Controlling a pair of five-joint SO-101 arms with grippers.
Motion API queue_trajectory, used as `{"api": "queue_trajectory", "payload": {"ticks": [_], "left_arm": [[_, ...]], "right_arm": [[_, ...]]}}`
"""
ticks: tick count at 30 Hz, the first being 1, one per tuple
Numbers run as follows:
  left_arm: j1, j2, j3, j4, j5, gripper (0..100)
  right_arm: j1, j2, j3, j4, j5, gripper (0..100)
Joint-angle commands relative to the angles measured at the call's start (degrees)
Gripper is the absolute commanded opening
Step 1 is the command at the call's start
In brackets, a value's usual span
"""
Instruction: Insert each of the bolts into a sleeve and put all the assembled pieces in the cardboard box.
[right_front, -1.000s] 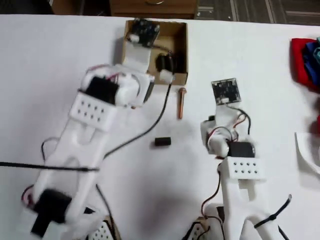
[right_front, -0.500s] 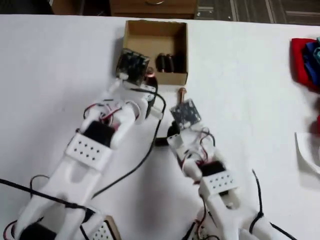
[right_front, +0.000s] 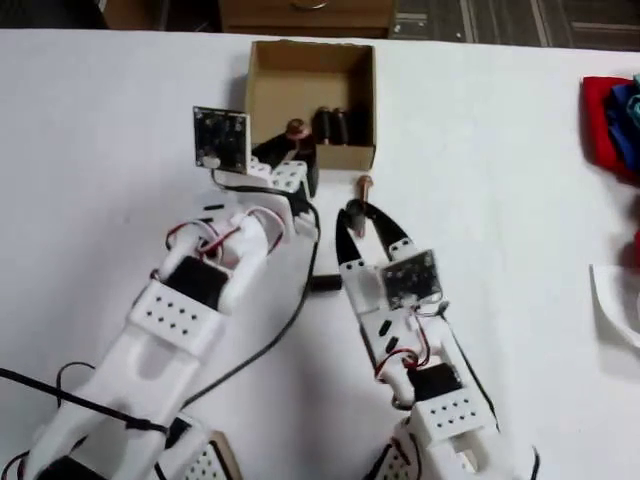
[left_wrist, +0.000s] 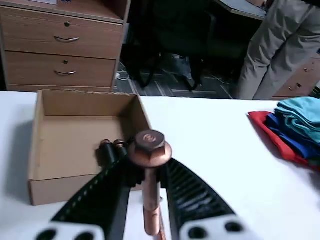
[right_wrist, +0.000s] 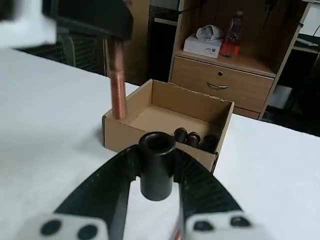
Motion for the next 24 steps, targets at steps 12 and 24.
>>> {"api": "queue_trajectory", "payload": {"ticks": [12,24], "left_arm": [[5.89,-3.16,-7.16,-1.23,-0.09,3],[8.70,-3.16,-6.73,3.52,-0.09,3]], "right_arm": [[0.13,-7.25,1.14,6.37,-7.21,2.2],[0.22,-7.16,1.14,6.81,-7.12,2.2]]}}
